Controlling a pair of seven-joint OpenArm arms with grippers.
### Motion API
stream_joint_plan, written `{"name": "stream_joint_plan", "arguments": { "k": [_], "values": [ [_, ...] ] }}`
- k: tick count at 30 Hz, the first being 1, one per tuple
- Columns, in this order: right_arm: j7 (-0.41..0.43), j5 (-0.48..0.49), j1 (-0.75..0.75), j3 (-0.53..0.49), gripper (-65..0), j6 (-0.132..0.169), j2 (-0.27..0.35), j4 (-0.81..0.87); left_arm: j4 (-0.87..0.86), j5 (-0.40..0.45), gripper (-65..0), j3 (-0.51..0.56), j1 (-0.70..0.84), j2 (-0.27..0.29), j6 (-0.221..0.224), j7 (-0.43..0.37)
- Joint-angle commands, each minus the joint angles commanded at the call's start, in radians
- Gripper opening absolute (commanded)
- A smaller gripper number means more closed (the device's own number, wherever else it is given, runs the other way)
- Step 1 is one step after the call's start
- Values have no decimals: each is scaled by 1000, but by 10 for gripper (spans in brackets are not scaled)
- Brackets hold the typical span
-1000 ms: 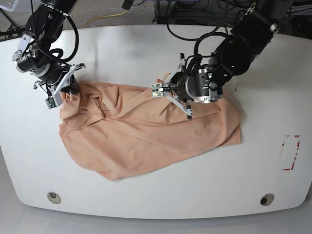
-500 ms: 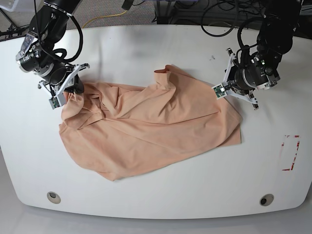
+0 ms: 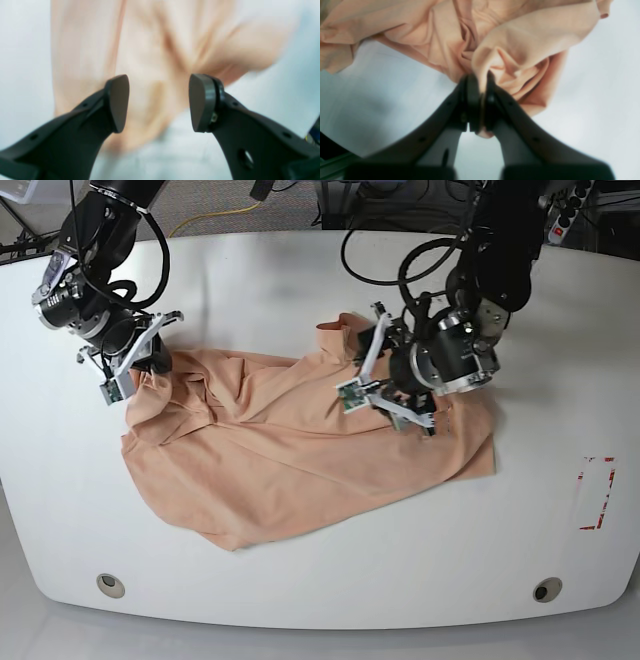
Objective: Fold the T-shirt properly
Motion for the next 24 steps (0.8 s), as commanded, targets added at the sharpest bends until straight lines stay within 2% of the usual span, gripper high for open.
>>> {"name": "stream_joint_plan", "arguments": {
  "k": [3,7,15,20,24],
  "values": [
    [0,0,0,3,-650,0,0,0,-32,2,-292,123,-21,9,0,0],
    [0,0,-2,3,-650,0,0,0,-81,2,-292,206,-28,9,0,2],
    [0,0,-3,3,-650,0,0,0,-126,11,-292,207,-31,5,0,2],
    [0,0,-2,3,-650,0,0,0,-121,118,-293,215,-23,5,0,2],
    [0,0,-2,3,-650,0,0,0,-127,172,-293,215,-23,6,0,2]
  ]
}}
